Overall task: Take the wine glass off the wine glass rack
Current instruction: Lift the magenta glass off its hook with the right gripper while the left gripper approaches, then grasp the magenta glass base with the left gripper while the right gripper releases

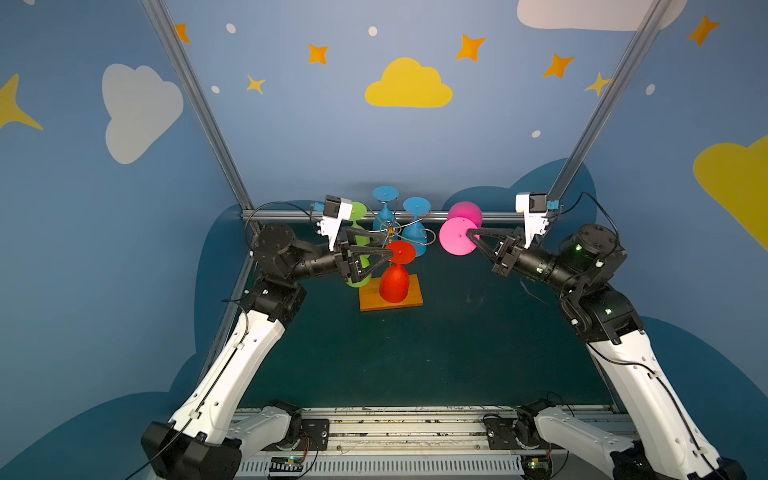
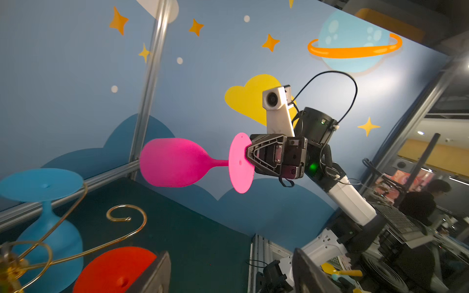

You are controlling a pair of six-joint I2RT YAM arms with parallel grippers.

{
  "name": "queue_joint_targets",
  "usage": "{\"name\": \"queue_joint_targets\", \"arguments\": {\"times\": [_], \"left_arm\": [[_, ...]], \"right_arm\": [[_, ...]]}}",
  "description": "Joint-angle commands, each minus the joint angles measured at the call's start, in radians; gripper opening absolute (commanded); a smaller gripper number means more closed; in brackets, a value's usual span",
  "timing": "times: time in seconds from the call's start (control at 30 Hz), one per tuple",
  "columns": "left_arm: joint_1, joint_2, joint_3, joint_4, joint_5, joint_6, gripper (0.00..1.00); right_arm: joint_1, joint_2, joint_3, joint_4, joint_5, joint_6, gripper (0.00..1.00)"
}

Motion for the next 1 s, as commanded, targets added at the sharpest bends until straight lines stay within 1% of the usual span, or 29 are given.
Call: {"name": "queue_joint_targets", "arguments": {"times": [0.0,0.17,0.33,0.57,0.67,0.73,0.77,0.83,0.9,0.97], "left_arm": [[-0.027,0.055,0.051,0.051,0.042,0.017,0.73],[-0.052,0.131,0.095,0.167,0.045,-0.056,0.71],[-0.092,0.186,0.144,0.176,0.045,-0.053,0.68],[-0.115,0.224,0.159,0.225,0.048,-0.094,0.64],[-0.119,0.235,0.159,0.234,0.050,-0.108,0.59],[-0.123,0.239,0.160,0.236,0.052,-0.113,0.54],[-0.123,0.241,0.159,0.236,0.052,-0.116,0.49],[-0.123,0.243,0.155,0.236,0.052,-0.121,0.37],[-0.123,0.245,0.149,0.236,0.049,-0.127,0.28],[-0.124,0.244,0.146,0.245,0.046,-0.137,0.23]], "right_arm": [[0.029,0.040,0.074,-0.032,-0.039,-0.069,0.00],[0.071,0.080,0.105,-0.027,-0.059,-0.070,0.00],[0.119,0.110,0.129,-0.028,-0.057,-0.081,0.00],[0.170,0.150,0.148,-0.025,-0.026,-0.092,0.00],[0.186,0.168,0.164,-0.033,-0.009,-0.103,0.00],[0.193,0.175,0.169,-0.034,0.009,-0.106,0.00],[0.195,0.176,0.171,-0.033,0.014,-0.108,0.00],[0.198,0.180,0.171,-0.027,0.023,-0.108,0.00],[0.201,0.183,0.171,-0.022,0.029,-0.108,0.00],[0.204,0.190,0.175,-0.022,0.033,-0.104,0.00]]}}
